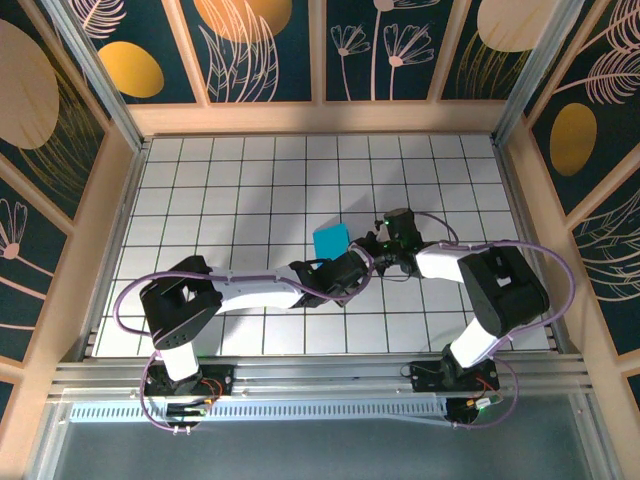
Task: Fold a paper plane with a square sheet of paper (fold left side to right side)
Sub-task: Fold the triangle a second time at the center of the table.
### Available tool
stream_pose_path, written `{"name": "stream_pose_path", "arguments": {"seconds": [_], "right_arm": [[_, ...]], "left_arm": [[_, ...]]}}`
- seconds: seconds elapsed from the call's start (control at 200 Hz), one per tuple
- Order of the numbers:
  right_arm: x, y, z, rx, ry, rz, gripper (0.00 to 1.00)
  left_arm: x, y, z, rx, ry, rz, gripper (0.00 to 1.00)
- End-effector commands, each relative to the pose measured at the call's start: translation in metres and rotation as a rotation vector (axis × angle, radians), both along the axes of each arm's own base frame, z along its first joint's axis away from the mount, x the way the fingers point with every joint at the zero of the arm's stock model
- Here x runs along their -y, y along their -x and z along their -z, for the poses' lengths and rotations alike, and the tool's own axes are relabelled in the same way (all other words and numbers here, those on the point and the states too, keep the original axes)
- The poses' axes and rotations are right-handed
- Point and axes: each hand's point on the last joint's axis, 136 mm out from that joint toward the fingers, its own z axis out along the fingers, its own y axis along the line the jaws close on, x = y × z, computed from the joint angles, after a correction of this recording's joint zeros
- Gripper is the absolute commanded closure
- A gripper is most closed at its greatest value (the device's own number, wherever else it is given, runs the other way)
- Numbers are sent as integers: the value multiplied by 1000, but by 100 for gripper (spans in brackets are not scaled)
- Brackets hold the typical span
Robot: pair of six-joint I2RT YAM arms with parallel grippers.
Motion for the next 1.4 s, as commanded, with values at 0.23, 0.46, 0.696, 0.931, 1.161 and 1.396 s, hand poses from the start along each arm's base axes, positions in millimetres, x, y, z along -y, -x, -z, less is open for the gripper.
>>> {"name": "stream_pose_path", "arguments": {"seconds": [0.23,0.46,0.696,0.931,1.161,1.396], "right_arm": [[53,-36,-47,199,75,114,67],[74,-2,-38,209,178,51,75],[63,46,-21,160,110,0,100],[28,67,-3,137,90,-61,100],[-4,54,0,164,73,-99,100],[-10,43,0,192,77,-108,100]], "left_arm": [[1,2,-8,-99,108,11,100],[-1,0,-10,-280,265,55,100],[-12,-7,-3,-439,400,52,100],[-26,-22,9,-545,483,-11,100],[-30,-40,6,-580,570,-49,100],[-20,-53,9,-612,605,-73,100]]}}
